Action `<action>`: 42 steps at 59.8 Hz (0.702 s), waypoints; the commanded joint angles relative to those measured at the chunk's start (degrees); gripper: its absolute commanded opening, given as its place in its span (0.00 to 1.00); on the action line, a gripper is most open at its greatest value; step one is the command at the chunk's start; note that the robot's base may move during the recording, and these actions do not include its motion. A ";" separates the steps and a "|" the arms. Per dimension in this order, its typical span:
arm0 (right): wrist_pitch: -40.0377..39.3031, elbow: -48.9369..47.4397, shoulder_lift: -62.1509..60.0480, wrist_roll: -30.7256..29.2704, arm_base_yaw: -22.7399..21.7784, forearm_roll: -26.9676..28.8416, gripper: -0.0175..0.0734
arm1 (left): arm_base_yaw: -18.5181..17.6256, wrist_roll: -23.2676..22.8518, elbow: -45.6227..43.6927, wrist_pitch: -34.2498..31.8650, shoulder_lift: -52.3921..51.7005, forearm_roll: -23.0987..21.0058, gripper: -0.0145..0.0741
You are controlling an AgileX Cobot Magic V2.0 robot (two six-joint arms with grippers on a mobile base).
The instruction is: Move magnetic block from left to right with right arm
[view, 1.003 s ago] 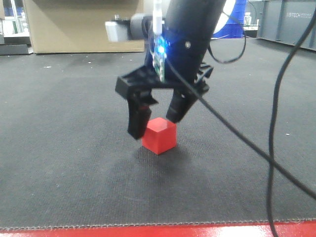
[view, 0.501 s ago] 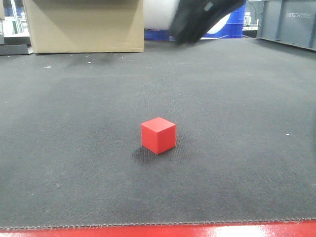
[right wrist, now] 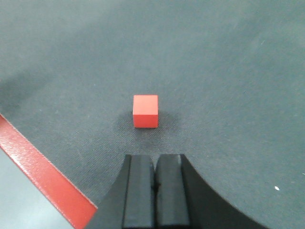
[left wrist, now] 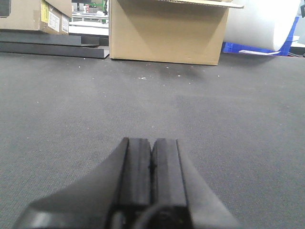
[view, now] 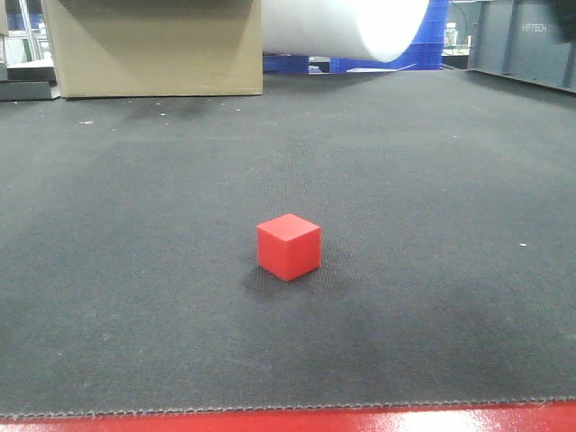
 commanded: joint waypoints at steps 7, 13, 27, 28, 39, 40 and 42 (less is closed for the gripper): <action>-6.80 5.04 -14.64 -0.04 -0.45 0.75 0.26 | 0.11 -0.25 0.49 -5.14 -0.64 0.00 0.03; -6.35 6.14 -20.65 -0.04 -0.45 0.80 0.26 | 0.11 -0.25 0.49 -5.14 -0.64 0.00 0.03; -6.67 6.20 -26.23 0.02 -0.45 0.72 0.26 | 0.11 -0.25 0.49 -5.14 -0.64 0.00 0.03; -6.67 6.20 -26.23 0.02 -0.45 0.72 0.26 | 0.11 -0.25 0.49 -5.14 -0.64 0.00 0.03; -6.61 6.20 -26.28 0.02 -0.45 0.72 0.26 | 0.11 -0.25 0.49 -5.14 -0.64 0.00 0.03; -6.61 6.20 -26.28 0.02 -0.45 0.72 0.26 | 0.11 -0.25 0.49 -5.14 -0.64 0.00 0.03; -6.61 6.20 -26.28 0.02 -0.45 0.72 0.26 | 0.11 -0.25 0.49 -5.14 -0.64 0.00 0.03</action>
